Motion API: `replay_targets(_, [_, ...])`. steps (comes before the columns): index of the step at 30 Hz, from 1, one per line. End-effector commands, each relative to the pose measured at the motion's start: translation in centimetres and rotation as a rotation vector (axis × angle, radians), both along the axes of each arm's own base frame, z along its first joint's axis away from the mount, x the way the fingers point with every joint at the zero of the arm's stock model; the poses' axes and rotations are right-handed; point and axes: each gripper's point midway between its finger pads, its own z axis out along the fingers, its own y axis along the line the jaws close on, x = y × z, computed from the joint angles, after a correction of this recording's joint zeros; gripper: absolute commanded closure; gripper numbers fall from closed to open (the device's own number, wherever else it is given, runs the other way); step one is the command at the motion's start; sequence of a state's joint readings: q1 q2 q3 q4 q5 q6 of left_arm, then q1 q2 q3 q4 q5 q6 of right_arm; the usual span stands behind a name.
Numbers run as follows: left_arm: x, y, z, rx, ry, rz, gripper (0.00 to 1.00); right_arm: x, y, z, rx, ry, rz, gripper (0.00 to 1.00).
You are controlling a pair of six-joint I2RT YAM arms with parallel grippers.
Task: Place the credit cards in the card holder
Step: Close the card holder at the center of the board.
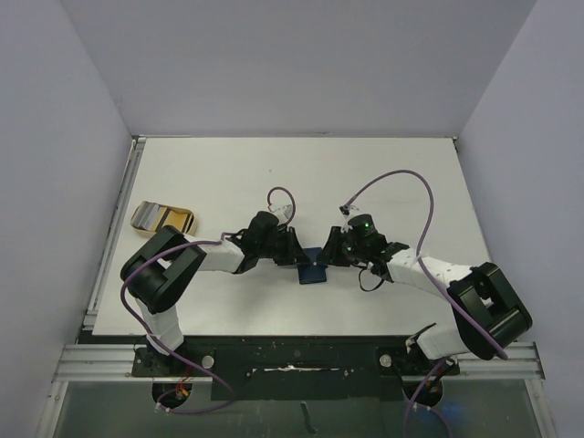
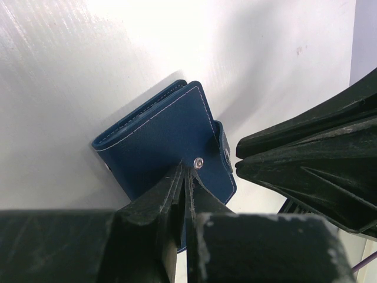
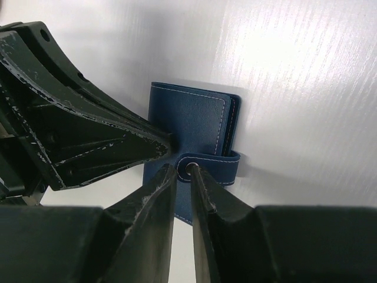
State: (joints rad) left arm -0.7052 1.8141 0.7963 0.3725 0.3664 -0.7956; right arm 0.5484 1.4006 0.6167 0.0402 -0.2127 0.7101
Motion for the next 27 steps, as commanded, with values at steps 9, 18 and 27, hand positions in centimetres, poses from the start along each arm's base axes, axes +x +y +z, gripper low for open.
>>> replay_targets(9, [0.3, 1.3, -1.3, 0.085, -0.001, 0.034, 0.96, 0.9, 0.2, -0.6, -0.002, -0.021, 0.002, 0.82])
replay_targets(18, [0.3, 1.3, -1.5, 0.086, 0.005, 0.035, 0.96, 0.4, 0.6, -1.6, 0.020, 0.003, 0.024, 0.83])
replay_targets(27, [0.3, 1.3, -1.8, 0.096, 0.010, 0.036, 0.96, -0.1, 1.1, -1.8, 0.054, 0.021, 0.038, 0.83])
